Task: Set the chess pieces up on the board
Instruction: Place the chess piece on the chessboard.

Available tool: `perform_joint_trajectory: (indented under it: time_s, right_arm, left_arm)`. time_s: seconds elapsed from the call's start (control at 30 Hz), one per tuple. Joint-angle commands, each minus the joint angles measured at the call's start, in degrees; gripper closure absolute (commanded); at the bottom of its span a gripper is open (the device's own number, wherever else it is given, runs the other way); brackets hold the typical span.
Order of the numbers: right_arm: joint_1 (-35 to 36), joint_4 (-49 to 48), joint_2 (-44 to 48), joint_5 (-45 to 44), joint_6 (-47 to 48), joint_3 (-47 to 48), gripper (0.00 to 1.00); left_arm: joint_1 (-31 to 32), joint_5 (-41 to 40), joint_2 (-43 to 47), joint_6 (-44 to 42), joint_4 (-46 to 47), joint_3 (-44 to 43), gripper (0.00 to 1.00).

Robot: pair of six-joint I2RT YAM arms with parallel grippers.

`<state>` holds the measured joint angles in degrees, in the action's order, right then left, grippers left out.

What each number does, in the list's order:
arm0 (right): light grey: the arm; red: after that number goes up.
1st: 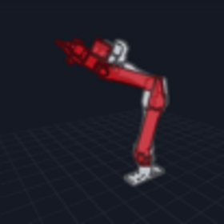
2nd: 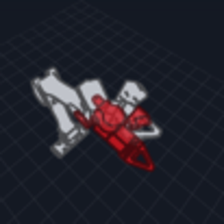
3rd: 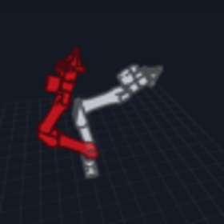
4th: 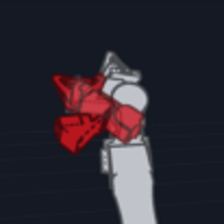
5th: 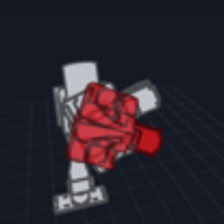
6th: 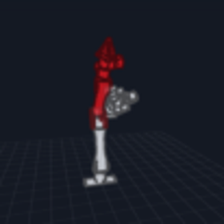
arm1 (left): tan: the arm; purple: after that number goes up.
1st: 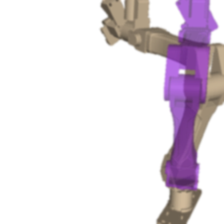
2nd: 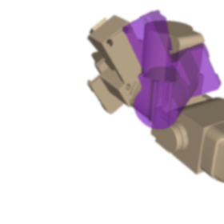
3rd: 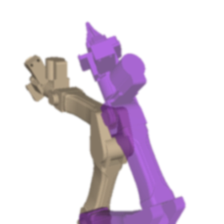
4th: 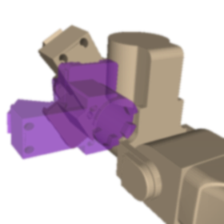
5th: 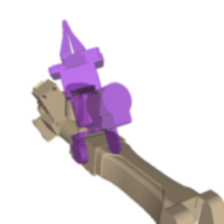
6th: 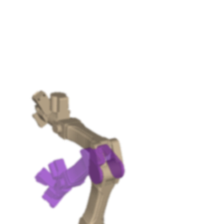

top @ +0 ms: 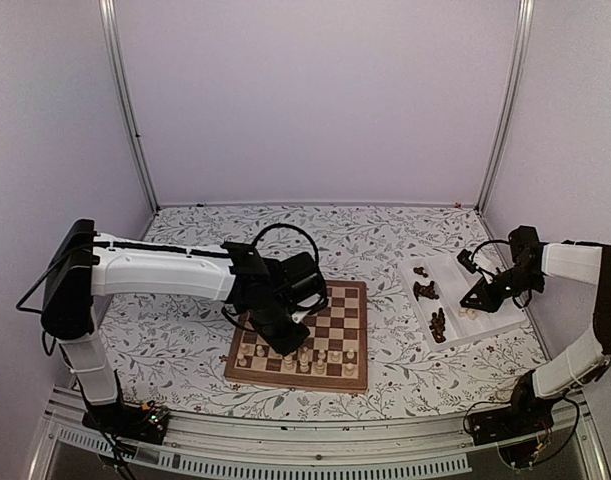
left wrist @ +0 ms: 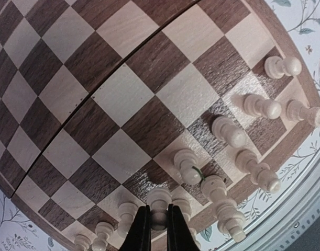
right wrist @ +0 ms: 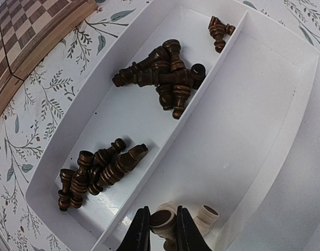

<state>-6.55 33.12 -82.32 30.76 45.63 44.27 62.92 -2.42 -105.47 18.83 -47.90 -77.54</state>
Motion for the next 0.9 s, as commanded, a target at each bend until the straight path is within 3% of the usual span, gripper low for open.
perform_joint_trajectory:
  time_s: [0.0, 0.17, 0.5, 0.87]
  right_arm:
    - [-0.27, -0.6, -0.66, 1.32, -0.1, -0.59, 0.84]
    - [-0.31, -0.46, -0.74, 1.34, -0.1, -0.59, 0.84]
    - [-0.31, -0.17, -0.56, 1.49, -0.01, -0.63, 0.84]
    - [-0.3, 2.11, 1.09, 2.98, -0.52, 1.67, 0.84]
  left_arm:
    - [-0.9, 0.72, -1.23, -0.88, -0.97, -1.19, 0.99]
    - [-0.94, 0.91, -2.22, -0.98, -0.94, -1.47, 0.94]
    - [-0.93, -0.5, -2.42, -0.98, -1.38, -1.98, 0.76]
    - [-1.27, -3.02, -0.15, -1.87, -1.89, -4.05, 0.71]
